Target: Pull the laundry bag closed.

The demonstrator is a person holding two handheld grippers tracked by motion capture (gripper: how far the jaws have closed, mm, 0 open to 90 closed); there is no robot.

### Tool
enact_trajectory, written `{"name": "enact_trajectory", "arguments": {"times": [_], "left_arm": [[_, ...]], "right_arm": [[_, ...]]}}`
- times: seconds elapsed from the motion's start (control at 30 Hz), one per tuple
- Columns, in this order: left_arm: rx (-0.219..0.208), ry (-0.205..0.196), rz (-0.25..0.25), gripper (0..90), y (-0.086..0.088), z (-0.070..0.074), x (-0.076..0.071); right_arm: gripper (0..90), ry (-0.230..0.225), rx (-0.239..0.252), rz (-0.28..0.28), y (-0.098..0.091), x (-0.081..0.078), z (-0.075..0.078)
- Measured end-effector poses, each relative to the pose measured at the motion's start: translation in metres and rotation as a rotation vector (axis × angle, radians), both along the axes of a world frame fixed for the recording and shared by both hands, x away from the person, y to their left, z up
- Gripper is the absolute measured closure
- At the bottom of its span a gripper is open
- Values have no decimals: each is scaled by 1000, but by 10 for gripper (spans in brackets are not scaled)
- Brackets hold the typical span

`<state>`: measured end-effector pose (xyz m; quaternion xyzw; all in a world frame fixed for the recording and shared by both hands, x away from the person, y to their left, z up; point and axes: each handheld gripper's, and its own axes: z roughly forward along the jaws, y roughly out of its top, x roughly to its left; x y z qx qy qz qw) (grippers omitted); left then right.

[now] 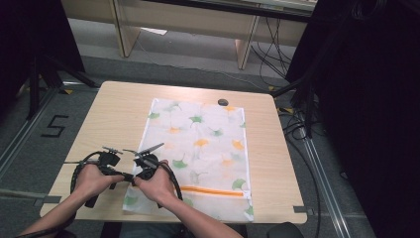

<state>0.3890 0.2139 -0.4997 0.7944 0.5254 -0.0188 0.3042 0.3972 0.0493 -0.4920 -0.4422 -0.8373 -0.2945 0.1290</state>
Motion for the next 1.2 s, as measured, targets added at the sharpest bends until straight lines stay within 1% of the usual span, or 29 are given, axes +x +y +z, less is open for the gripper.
{"name": "enact_trajectory", "arguments": {"times": [0.03, 0.07, 0.1, 0.17, 0.2, 0.27, 0.3, 0.33, 0.37, 0.4, 0.47, 0.5, 0.53, 0.57, 0.63, 0.67, 0.7, 0.73, 0.77, 0.8, 0.83, 0.87, 0.9, 0.97, 1.0, 1.03, 1.07, 1.13, 1.2], "left_arm": [[15, -16, -20, 897, -1, 0, -2], [15, -16, -20, 898, -1, 0, -2], [36, -31, -24, 898, -2, 1, -2], [45, -38, -36, 899, -2, 1, -3], [41, -42, -38, 899, -2, 1, -3], [32, -47, -38, 899, -2, 0, -3], [26, -49, -42, 899, -2, 0, -4], [49, -47, -72, 899, 0, 1, -3], [41, -58, -50, 899, -3, 0, -4], [41, -58, -50, 899, -3, 0, -4], [41, -61, -52, 899, -3, 0, -4], [57, -60, -80, 899, -2, 1, -4], [65, -62, -84, 899, -2, 1, -4], [60, -68, -58, 899, -4, 1, -5], [53, -73, -51, 899, -4, 0, -6], [61, -74, -71, 899, -4, 1, -6], [61, -74, -71, 899, -4, 1, -6], [58, -77, -59, 899, -4, 0, -6], [52, -77, -55, 900, -5, 0, -6], [57, -79, -63, 900, -4, 0, -6], [58, -82, -64, 900, -5, 0, -6], [64, -84, -80, 900, -4, 0, -6], [66, -90, -78, 900, -5, 0, -7], [66, -92, -79, 900, -5, 0, -7], [64, -93, -75, 900, -5, 0, -7], [64, -93, -75, 900, -6, 0, -7], [68, -92, -83, 900, -5, 0, -6], [69, -94, -88, 900, -5, 0, -6], [70, -90, -96, 900, -5, 1, -6]], "right_arm": [[900, -6, 0, -1, -1, 0, 0], [900, -6, 0, -1, -1, 0, 0], [900, -15, 6, 15, -2, 0, 0], [900, -22, -2, 7, -2, 0, 0], [900, -40, -7, -13, 0, -2, 0], [900, -44, -9, -9, -1, -2, 0], [900, 7, -7, -33, -1, -2, 2], [900, 7, -7, -33, -1, -2, 2], [900, -8, -25, -50, -1, -2, 1], [900, -8, -25, -50, -1, -2, 1], [900, -2, -11, -32, -3, 1, 1], [900, 9, -3, -30, -4, 2, -1], [900, 6, 4, -26, -3, 3, -1], [900, 7, -9, -34, -3, 2, 0], [900, 3, -3, -37, -2, 2, 0], [900, 5, 3, -25, -3, 3, -1], [900, 5, 3, -25, -3, 3, -1], [900, 17, -1, -38, -5, 4, -1], [900, 34, 14, -44, -6, 4, -2], [900, 35, -5, -50, -5, 5, -1], [900, 33, -9, -50, -5, 4, -1], [900, 22, -14, -49, -4, 4, -1], [900, 19, -3, -38, -5, 3, 0], [900, 22, -10, -40, -6, 3, 1], [900, 26, -4, -50, -7, 4, 0], [900, 32, 16, -49, -8, 5, 0], [900, 37, 14, -52, -8, 4, 0], [900, 22, -27, -54, -11, 5, 3], [900, 25, -28, -56, -17, 6, 6]]}}
